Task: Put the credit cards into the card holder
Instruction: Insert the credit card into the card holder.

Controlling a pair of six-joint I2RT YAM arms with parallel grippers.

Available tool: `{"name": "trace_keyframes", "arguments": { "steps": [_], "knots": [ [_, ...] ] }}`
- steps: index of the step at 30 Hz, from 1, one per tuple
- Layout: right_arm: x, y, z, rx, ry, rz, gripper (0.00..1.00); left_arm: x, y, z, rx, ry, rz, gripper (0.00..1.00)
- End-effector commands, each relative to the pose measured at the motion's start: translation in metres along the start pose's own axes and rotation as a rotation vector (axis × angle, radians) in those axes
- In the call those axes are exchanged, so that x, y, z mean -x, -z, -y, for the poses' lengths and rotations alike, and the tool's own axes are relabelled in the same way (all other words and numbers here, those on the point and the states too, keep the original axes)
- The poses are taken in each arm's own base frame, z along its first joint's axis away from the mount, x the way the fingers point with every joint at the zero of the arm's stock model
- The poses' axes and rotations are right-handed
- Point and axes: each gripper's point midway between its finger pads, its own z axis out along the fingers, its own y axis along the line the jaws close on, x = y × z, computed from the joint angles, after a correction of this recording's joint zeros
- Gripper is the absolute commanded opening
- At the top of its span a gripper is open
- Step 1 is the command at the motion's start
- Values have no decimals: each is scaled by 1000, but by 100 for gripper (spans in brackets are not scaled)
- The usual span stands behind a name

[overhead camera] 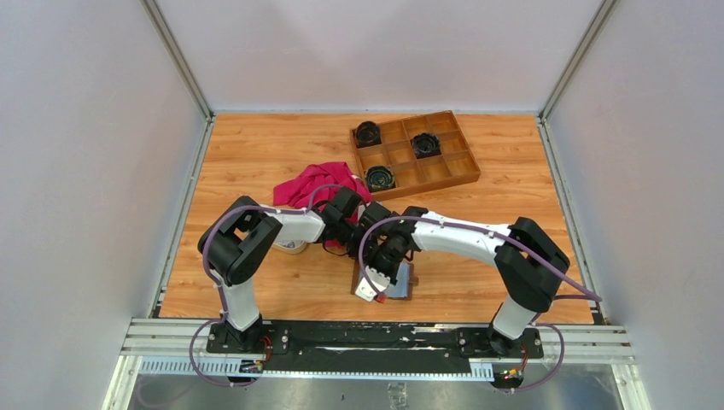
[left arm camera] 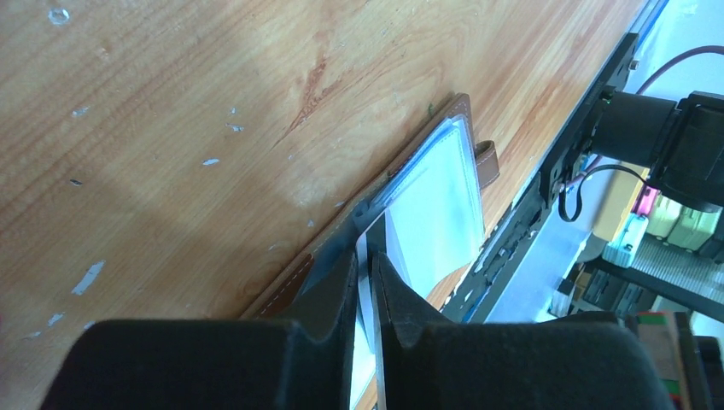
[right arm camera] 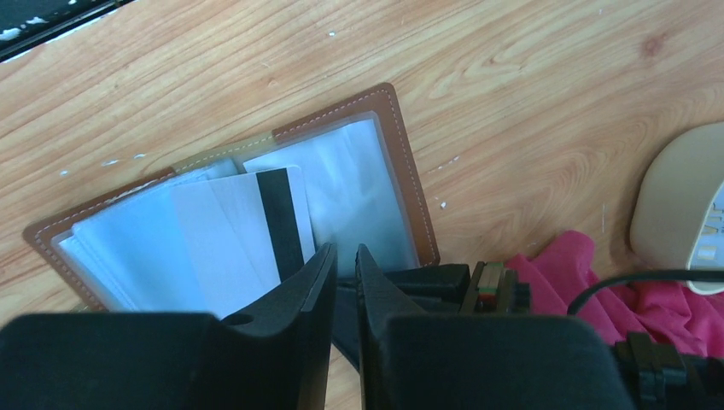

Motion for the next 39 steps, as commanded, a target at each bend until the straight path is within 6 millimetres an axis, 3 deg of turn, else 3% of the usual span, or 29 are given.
{"name": "trace_keyframes", "arguments": {
  "steps": [1, 9, 23, 36, 39],
  "knots": [
    [-4, -18, -10, 58, -14, -38, 17, -13, -5, -11, 35, 11, -21, 12],
    [-8, -31, -19, 114, -32, -58, 15, -12, -4, -10, 32, 12, -17, 15],
    [6, -18, -47, 213, 6, -17, 11, -16, -4, -16, 55, 11, -26, 30],
    [6, -3, -48, 199, 10, -28, 10, -17, -4, -18, 60, 14, -25, 32],
    [14, -3, -41, 172, 1, 14, 11, -16, -4, -16, 58, 13, -21, 33]
  ]
}}
